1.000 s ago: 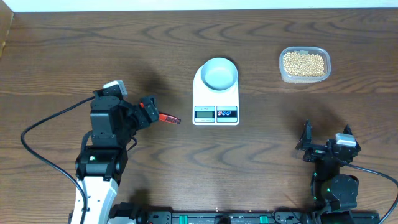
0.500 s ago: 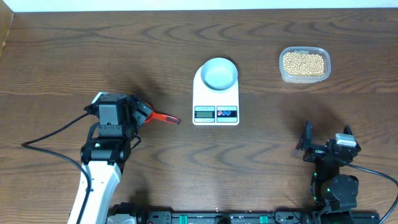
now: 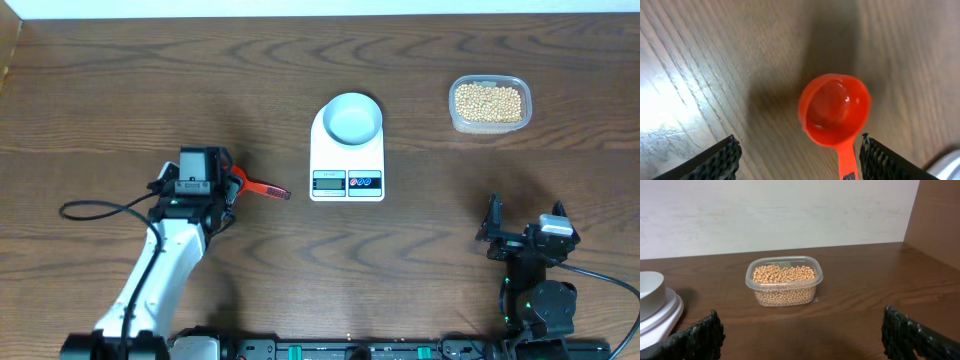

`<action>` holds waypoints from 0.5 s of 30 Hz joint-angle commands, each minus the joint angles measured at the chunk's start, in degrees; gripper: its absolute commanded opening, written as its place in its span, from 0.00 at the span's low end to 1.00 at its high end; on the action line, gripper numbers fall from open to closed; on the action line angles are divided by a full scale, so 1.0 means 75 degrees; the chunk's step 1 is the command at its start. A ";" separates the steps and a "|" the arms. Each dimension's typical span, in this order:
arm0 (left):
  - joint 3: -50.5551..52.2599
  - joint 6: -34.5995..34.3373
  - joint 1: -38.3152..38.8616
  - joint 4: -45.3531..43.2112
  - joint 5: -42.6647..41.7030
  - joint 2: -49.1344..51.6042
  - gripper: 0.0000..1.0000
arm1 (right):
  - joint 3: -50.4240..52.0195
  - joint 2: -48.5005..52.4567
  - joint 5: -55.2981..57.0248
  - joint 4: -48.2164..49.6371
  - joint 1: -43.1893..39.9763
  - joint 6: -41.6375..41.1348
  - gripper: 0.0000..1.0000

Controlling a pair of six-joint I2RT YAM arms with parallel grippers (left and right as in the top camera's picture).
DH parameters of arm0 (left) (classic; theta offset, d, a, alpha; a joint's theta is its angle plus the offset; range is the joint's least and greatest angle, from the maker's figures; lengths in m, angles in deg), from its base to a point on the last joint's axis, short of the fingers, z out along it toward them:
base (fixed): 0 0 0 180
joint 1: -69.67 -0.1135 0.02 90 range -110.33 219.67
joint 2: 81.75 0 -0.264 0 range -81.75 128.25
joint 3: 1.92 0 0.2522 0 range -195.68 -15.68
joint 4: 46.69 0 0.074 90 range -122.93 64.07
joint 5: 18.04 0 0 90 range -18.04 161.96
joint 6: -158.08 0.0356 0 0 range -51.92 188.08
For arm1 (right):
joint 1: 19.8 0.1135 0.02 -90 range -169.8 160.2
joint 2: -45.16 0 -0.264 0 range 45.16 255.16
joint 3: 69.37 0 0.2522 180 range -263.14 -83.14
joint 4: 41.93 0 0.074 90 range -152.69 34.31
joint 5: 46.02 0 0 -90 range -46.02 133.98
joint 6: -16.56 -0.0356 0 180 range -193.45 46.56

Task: Scoop item into bowl and weigh 50g on scale
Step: 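Move the left gripper forward over the red scoop's cup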

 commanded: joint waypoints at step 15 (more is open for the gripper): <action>-0.0119 -0.0836 0.0017 -0.0854 0.0152 0.1571 0.63 | 0.0012 -0.0047 0.0096 -0.0029 0.0038 0.0114 0.99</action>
